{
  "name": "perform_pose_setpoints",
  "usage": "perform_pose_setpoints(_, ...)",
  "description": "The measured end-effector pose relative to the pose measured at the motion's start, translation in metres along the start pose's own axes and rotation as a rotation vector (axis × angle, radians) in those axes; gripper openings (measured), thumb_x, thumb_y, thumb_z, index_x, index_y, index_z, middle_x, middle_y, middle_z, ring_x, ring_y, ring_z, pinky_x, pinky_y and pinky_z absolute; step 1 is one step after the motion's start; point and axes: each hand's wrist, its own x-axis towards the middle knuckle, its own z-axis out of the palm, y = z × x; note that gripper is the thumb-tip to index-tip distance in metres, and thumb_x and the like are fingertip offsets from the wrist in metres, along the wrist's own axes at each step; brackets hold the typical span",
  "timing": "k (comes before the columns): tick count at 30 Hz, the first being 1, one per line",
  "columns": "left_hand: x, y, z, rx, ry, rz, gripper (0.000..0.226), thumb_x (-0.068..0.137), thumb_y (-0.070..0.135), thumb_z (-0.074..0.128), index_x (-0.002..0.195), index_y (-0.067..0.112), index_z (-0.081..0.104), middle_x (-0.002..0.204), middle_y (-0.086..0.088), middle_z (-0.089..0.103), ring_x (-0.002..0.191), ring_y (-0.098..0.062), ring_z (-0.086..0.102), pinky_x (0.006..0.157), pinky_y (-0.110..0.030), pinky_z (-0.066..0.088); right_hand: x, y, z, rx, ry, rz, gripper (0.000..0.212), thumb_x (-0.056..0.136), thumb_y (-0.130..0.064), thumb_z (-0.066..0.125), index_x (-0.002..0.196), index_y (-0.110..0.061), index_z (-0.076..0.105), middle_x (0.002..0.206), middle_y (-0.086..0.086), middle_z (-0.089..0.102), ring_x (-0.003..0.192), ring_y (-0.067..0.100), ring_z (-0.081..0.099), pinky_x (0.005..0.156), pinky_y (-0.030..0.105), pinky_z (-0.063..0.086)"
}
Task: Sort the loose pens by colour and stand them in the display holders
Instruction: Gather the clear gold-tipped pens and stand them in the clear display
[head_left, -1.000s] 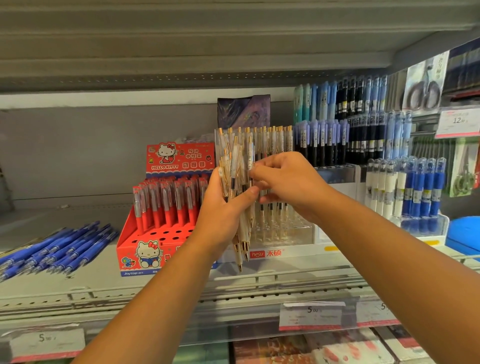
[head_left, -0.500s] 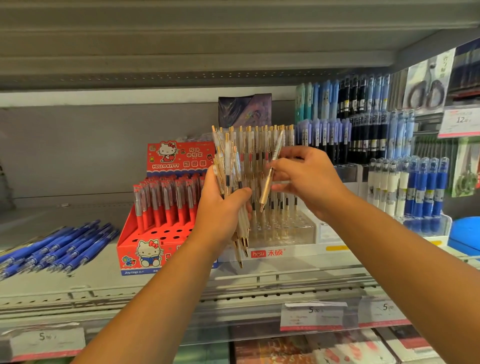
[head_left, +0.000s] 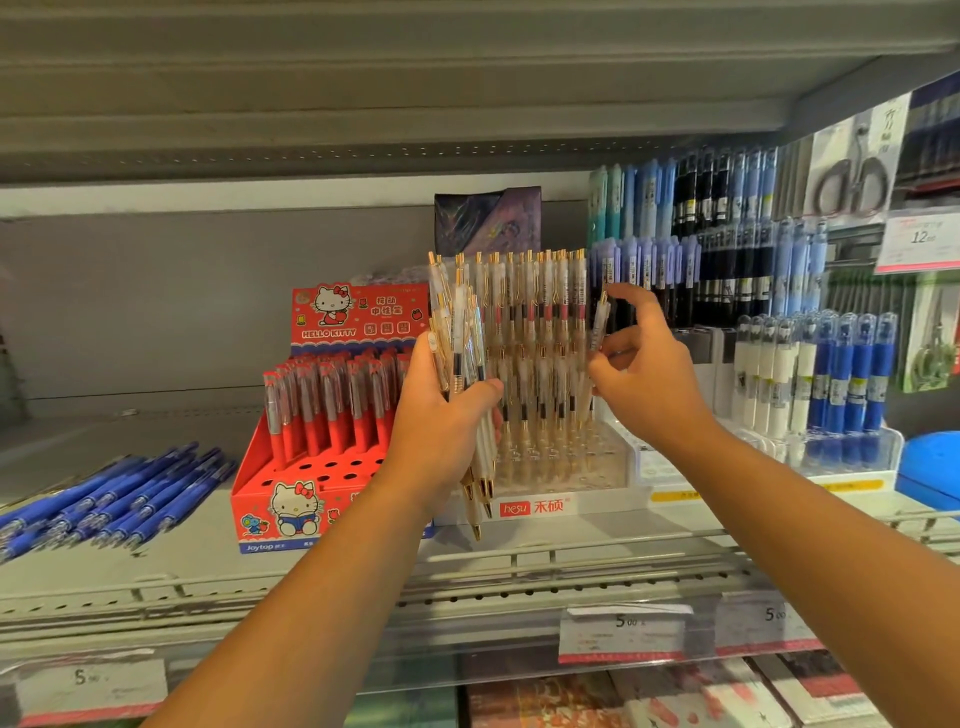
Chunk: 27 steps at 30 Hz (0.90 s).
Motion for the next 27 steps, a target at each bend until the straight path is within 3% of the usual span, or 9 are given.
perform_pose_setpoints(3,-0.001,0.001,0.000,0.005,0.004,0.001,0.054,0.091,0.006,0.064,0.133,0.036,0.049,0.115,0.017,0.068,0.105,0.000,0.064,0.091,-0.028,0.049,-0.002,0.003,0.005,-0.048,-0.049,-0.012,0.064,0.086,-0.009,0.063,0.135,-0.039,0.035,0.075,-0.004,0.063,0.067,0.006,0.062,0.051,0.008,0.047)
perform_pose_setpoints(8,-0.002,0.002,0.001,0.024,0.008,0.001,0.053,0.091,0.007,0.064,0.133,0.037,0.049,0.117,0.013,0.068,0.110,-0.007,0.064,0.099,-0.042,0.050,-0.006,0.008,0.014,-0.190,-0.171,0.060,0.055,0.085,-0.011,0.063,0.128,-0.031,0.034,0.075,0.004,0.062,0.060,0.013,0.061,0.044,0.022,0.049)
perform_pose_setpoints(11,-0.002,0.001,0.000,0.024,0.007,-0.001,0.054,0.090,0.009,0.064,0.133,0.038,0.049,0.117,0.014,0.068,0.109,-0.007,0.064,0.100,-0.045,0.050,-0.008,0.009,0.016,-0.264,-0.246,0.061,0.045,0.085,-0.014,0.064,0.117,-0.030,0.036,0.073,0.001,0.062,0.059,0.008,0.059,0.041,0.018,0.043)
perform_pose_setpoints(16,-0.002,0.001,0.000,0.032,0.002,0.007,0.053,0.087,0.013,0.065,0.130,0.041,0.051,0.115,0.016,0.068,0.108,-0.005,0.064,0.100,-0.045,0.050,-0.007,0.008,0.015,-0.348,-0.267,0.100,0.025,0.084,-0.017,0.064,0.099,-0.020,0.045,0.072,0.003,0.062,0.064,0.016,0.061,0.056,0.034,0.054)
perform_pose_setpoints(22,-0.002,0.003,0.000,0.030,-0.013,0.018,0.057,0.082,0.020,0.065,0.132,0.041,0.049,0.118,0.018,0.067,0.112,-0.004,0.062,0.103,-0.044,0.047,-0.007,0.006,0.015,-0.316,-0.265,0.163,0.023,0.085,-0.020,0.066,0.090,-0.024,0.044,0.071,0.002,0.061,0.063,0.014,0.059,0.048,0.025,0.037)
perform_pose_setpoints(27,-0.002,0.001,0.000,0.013,-0.012,0.021,0.051,0.089,0.012,0.065,0.121,0.048,0.051,0.115,0.019,0.068,0.110,-0.003,0.063,0.102,-0.043,0.048,-0.009,0.000,0.012,-0.364,-0.196,0.159,0.024,0.085,-0.030,0.063,0.099,-0.019,0.047,0.073,0.001,0.060,0.063,0.014,0.058,0.049,0.026,0.038)
